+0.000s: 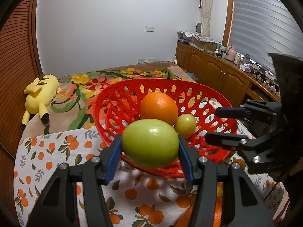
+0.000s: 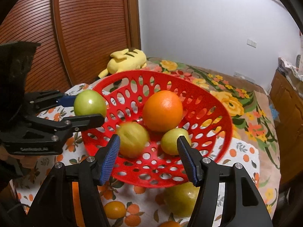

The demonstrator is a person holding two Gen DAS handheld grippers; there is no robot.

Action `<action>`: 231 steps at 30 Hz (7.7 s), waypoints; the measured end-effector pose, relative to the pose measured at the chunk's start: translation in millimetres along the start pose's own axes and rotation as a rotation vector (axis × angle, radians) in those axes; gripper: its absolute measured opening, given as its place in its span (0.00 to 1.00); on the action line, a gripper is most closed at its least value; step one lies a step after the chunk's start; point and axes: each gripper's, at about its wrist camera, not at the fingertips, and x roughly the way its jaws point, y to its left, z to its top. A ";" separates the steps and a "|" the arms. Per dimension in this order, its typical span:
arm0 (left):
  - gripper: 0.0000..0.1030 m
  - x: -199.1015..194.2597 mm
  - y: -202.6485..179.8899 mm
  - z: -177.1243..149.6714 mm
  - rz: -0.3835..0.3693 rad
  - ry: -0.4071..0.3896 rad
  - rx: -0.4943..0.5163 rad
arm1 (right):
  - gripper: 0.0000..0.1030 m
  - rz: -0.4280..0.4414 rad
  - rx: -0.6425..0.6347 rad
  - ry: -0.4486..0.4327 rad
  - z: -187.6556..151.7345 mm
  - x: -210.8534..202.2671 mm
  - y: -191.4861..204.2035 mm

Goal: Organize fruits
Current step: 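Lower the pomelo into the basket and open the right tool, then release the green apple into the basket with the left tool and withdraw both, then grasp a mandarin with the left tool while the right tool grasps another mandarin, then lift both mandarins and carry them over the red basket, then open the left tool over the basket while the right tool releases its mandarin inside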

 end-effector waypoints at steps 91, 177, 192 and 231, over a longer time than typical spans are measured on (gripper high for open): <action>0.62 -90.1 -65.7 -149.1 -0.086 0.099 -0.026 | 0.45 -0.051 0.240 0.032 -160.9 -56.1 54.9; 0.39 -121.3 -38.8 -133.4 -0.093 0.018 -0.089 | 0.45 -0.092 0.199 -0.078 -137.4 -96.6 50.6; 0.39 -132.4 -32.8 -93.7 -0.064 -0.058 -0.063 | 0.45 -0.104 0.140 -0.129 -99.5 -114.0 53.5; 0.39 -53.5 -21.6 -14.7 -0.030 -0.051 -0.015 | 0.45 -0.082 0.037 -0.075 -17.0 -35.0 -7.4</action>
